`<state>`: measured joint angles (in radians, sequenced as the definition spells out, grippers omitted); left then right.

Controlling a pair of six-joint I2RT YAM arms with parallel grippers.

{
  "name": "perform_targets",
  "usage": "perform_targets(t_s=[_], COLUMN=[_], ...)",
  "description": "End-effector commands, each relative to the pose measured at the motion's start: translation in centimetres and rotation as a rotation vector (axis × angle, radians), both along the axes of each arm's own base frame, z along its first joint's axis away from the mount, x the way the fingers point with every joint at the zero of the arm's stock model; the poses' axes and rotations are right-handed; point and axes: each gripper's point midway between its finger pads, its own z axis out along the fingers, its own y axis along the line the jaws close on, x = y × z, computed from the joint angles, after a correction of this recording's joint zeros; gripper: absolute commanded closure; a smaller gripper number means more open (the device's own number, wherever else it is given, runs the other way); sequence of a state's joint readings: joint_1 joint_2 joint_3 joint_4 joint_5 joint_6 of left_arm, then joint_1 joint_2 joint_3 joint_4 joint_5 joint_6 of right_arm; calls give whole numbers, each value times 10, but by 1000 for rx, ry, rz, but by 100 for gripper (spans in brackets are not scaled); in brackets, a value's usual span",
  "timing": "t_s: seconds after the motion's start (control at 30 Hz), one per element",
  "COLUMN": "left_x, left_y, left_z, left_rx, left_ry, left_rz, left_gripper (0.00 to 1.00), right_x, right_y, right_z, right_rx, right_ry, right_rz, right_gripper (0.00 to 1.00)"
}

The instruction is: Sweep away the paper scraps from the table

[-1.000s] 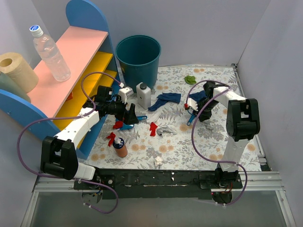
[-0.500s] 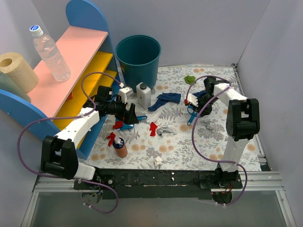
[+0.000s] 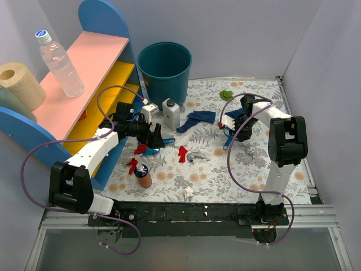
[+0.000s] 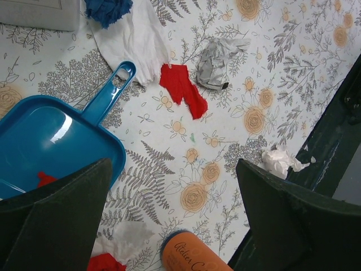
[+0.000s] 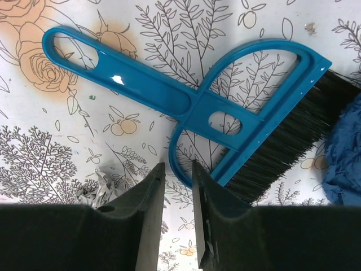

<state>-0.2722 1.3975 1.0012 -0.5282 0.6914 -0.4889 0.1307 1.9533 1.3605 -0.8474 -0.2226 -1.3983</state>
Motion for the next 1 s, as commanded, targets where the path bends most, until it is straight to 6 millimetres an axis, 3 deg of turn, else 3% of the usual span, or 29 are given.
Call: perform_targets(t_s=[0.0,0.1,0.33,0.53,0.67,0.87,0.97], left_x=[8,13,9,-4,-13,-20,-17], left_y=[-2,-3,2,-2,-18,-44,-49], left_z=[16,19,15,33,57,93,103], left_rx=[14,20,44,10,-20,-45,-23], left_ry=[-66,-83,-101,-174,-248,-349,-465], left_rz=[-42,-58,-65,-116,-187,-263,-329], left_gripper=[7,9,10,11,11,9,5], right_x=[-6,-13,-38,-63,-71,-61,-60], right_y=[2,5,28,55,80,120,134], right_z=[-14,-14,33,92,131,216,247], right_rx=[-10,-13,128,299,439,690,780], right_ry=[34,56,101,149,237,197,173], right_rz=[-14,-2,-38,-85,-153,-174,-139], right_gripper=[78,98,99,99,99,99,99])
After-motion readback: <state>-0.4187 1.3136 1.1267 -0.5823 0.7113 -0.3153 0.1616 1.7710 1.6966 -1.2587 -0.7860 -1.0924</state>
